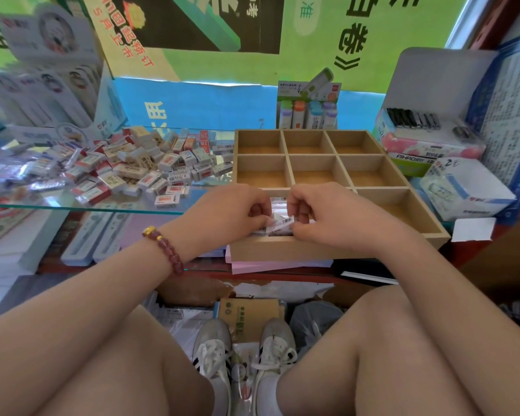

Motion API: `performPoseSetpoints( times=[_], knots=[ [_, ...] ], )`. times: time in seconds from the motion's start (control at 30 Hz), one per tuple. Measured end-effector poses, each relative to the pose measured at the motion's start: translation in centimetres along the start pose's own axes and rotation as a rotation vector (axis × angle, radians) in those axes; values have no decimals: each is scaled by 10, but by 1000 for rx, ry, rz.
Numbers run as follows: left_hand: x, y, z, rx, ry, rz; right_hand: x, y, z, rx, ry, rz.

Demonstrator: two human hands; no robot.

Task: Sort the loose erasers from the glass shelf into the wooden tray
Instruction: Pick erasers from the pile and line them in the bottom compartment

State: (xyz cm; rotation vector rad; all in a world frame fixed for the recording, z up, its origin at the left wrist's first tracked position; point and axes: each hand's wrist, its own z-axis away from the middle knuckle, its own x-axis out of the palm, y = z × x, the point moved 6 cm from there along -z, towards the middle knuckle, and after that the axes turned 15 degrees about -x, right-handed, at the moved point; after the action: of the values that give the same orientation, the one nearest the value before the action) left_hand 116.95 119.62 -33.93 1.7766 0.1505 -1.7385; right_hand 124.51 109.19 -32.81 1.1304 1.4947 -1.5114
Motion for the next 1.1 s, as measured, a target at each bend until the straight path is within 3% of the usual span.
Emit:
performPoseSetpoints(
  times=[0.33,0.5,0.8,1.1],
  knots=[
    [1,-1,-3,-9,-30,73,0,5,1,20,-49,-111],
    [2,-1,-5,-11,-57,94,2,10,0,57,-90,-11],
    [2,-1,-5,-18,-77,89,3,9,-10,70,-17,56],
    [3,-3,-5,-25,-109,75,1,6,-18,-19,29,-33]
  ],
)
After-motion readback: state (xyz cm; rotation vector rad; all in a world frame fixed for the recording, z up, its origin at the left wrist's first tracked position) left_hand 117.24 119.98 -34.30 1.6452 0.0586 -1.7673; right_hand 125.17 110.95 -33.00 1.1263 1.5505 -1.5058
